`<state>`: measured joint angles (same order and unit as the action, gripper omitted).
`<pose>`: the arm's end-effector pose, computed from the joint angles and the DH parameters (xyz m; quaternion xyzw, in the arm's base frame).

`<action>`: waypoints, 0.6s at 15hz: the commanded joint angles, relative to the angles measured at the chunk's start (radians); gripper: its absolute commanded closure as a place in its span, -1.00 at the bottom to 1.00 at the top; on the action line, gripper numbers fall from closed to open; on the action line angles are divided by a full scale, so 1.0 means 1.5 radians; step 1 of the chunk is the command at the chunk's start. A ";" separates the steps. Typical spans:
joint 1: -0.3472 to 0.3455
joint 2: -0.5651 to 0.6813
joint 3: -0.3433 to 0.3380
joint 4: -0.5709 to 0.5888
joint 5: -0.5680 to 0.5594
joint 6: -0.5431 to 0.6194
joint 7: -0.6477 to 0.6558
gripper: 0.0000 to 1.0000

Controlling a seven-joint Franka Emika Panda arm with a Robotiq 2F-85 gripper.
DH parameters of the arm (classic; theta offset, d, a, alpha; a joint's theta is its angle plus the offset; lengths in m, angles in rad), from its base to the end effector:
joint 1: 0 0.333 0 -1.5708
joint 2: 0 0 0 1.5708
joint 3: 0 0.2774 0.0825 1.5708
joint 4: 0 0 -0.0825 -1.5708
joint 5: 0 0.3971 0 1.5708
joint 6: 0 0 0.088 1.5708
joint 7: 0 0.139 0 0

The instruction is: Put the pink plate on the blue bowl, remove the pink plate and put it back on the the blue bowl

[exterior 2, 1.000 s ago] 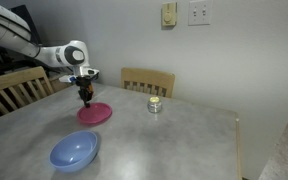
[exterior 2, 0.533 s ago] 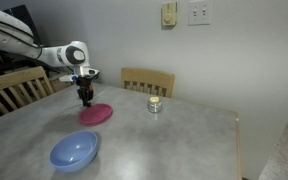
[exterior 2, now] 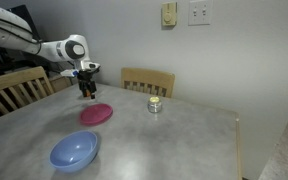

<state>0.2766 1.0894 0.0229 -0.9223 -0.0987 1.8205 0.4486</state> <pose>0.7104 0.2023 0.1407 0.9928 -0.0626 -0.0757 0.0681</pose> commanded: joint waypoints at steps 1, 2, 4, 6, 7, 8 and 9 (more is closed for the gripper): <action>-0.018 -0.080 0.005 -0.084 0.018 0.067 0.017 -1.00; -0.022 -0.093 0.002 -0.098 0.018 0.087 0.025 -1.00; -0.042 -0.126 0.000 -0.147 0.024 0.117 0.041 -1.00; -0.070 -0.157 0.003 -0.207 0.043 0.146 0.047 -1.00; -0.084 -0.170 0.005 -0.238 0.055 0.163 0.047 -1.00; -0.088 -0.178 -0.007 -0.262 0.079 0.176 0.037 -1.00; -0.098 -0.187 -0.009 -0.291 0.094 0.191 0.036 -1.00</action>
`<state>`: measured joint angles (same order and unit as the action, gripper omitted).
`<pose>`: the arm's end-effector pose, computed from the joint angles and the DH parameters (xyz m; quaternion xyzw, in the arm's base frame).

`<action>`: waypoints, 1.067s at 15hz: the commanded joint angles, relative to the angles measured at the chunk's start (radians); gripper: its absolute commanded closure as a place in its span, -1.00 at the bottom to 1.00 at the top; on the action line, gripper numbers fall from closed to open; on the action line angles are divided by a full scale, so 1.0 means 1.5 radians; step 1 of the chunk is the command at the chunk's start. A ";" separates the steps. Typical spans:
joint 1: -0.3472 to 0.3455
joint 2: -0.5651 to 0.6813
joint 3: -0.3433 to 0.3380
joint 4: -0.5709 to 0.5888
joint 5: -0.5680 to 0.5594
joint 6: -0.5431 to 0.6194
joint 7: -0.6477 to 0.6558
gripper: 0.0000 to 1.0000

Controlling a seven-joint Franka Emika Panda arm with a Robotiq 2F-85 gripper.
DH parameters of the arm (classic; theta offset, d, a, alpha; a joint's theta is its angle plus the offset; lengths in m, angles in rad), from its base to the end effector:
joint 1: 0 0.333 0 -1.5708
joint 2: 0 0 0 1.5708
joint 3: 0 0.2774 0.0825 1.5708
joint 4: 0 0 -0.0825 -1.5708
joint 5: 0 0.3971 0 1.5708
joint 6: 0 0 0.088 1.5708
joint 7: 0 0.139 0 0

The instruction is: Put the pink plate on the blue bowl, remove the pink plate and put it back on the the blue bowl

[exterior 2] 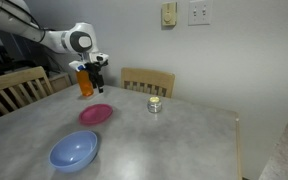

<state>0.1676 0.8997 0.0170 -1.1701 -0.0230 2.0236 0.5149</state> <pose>0.7265 0.1309 0.1804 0.9865 -0.1622 -0.0204 0.0112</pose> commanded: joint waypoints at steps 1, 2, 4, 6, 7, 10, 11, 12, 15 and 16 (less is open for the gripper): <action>-0.035 -0.069 -0.006 -0.154 0.059 0.070 -0.013 -1.00; -0.043 -0.080 -0.009 -0.185 0.070 0.084 -0.018 -1.00; -0.057 -0.098 -0.014 -0.242 0.083 0.106 -0.035 -1.00; -0.073 -0.118 -0.016 -0.299 0.093 0.125 -0.058 -1.00; -0.079 -0.130 -0.019 -0.327 0.096 0.130 -0.068 -1.00; -0.093 -0.158 -0.026 -0.386 0.097 0.138 -0.094 -1.00; -0.099 -0.166 -0.025 -0.401 0.101 0.146 -0.104 -1.00; -0.105 -0.170 -0.022 -0.412 0.109 0.164 -0.113 -1.00; -0.119 -0.171 -0.006 -0.425 0.153 0.219 -0.143 -1.00; -0.122 -0.167 -0.001 -0.425 0.167 0.237 -0.156 -1.00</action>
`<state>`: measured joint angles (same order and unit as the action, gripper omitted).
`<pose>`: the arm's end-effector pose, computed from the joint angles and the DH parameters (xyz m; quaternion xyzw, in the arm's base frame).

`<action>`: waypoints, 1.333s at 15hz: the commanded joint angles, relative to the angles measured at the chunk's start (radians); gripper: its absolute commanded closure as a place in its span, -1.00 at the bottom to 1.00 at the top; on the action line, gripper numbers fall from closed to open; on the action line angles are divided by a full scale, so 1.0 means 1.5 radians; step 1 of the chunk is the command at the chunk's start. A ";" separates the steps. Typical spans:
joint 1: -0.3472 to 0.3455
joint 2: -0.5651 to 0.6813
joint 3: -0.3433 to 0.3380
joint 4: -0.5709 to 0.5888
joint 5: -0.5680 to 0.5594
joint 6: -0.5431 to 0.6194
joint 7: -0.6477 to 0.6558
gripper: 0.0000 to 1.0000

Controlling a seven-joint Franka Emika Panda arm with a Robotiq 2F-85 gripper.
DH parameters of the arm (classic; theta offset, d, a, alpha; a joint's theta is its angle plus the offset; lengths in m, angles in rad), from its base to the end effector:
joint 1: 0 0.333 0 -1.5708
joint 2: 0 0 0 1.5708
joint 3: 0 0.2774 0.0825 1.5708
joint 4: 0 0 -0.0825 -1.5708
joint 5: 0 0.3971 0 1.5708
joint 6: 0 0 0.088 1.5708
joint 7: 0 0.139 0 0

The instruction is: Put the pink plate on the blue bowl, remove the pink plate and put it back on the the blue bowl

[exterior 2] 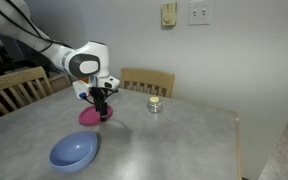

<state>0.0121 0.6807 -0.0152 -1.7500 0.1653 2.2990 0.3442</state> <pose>0.6298 0.0054 0.1006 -0.9699 0.2285 0.0734 0.0411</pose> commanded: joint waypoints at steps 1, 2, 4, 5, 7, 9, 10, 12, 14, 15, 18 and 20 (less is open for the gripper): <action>-0.019 -0.016 0.023 -0.036 0.048 0.060 -0.054 -1.00; -0.020 -0.011 0.024 -0.036 0.054 0.072 -0.065 -1.00; -0.014 -0.010 0.017 -0.039 0.051 0.073 -0.065 -1.00; -0.010 -0.008 0.013 -0.040 0.046 0.072 -0.060 -1.00; -0.006 -0.008 0.005 -0.043 0.039 0.067 -0.051 -0.99; -0.005 -0.009 0.003 -0.046 0.037 0.071 -0.051 -0.86; -0.006 -0.008 0.003 -0.045 0.038 0.074 -0.054 -0.63; -0.007 -0.001 0.007 -0.036 0.040 0.078 -0.057 -0.27; -0.003 0.008 0.011 -0.022 0.037 0.076 -0.061 -0.14; -0.001 0.010 0.012 -0.018 0.035 0.074 -0.062 -0.04; 0.007 0.012 0.011 -0.014 0.029 0.072 -0.064 -0.05; 0.012 0.010 0.007 -0.017 0.024 0.073 -0.063 -0.08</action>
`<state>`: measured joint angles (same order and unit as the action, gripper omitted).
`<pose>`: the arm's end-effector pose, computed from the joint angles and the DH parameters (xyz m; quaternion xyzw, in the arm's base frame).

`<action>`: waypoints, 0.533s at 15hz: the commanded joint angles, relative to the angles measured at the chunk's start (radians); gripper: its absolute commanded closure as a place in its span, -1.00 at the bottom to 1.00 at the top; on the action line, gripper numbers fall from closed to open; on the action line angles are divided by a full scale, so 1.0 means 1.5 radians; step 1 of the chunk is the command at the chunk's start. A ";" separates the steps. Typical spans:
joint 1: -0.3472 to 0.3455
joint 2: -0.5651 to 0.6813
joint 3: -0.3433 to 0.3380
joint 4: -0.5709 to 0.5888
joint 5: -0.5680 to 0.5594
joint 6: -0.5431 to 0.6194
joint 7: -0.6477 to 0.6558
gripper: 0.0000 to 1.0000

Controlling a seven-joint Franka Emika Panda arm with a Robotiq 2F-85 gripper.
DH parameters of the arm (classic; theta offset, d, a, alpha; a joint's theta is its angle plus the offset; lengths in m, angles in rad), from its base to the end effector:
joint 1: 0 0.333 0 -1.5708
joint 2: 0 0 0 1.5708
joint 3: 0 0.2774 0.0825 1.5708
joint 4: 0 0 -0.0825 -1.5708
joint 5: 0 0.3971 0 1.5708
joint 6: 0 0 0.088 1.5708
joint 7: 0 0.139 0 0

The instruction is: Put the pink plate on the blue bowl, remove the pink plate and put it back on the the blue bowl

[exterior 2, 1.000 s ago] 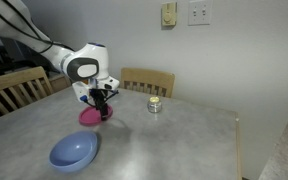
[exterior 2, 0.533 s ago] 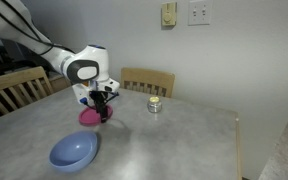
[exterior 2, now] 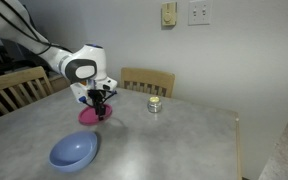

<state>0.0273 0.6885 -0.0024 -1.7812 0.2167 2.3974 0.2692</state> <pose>0.6296 0.0220 0.0908 -0.9762 0.2024 0.0457 0.0636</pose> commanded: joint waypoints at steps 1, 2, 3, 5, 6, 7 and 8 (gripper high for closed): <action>0.003 0.004 -0.004 0.002 -0.014 0.008 -0.011 -0.15; 0.004 0.001 -0.007 -0.001 -0.017 0.009 -0.009 -0.19; 0.005 0.000 -0.010 -0.004 -0.021 0.011 -0.005 -0.21; 0.007 -0.001 -0.019 -0.007 -0.032 0.012 0.002 -0.19; 0.007 0.000 -0.022 -0.008 -0.037 0.014 0.003 -0.13; 0.006 0.000 -0.024 -0.008 -0.040 0.015 0.002 -0.08; 0.004 0.001 -0.025 -0.009 -0.042 0.017 0.001 0.03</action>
<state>0.0305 0.6888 -0.0252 -1.7824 0.1717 2.3979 0.2700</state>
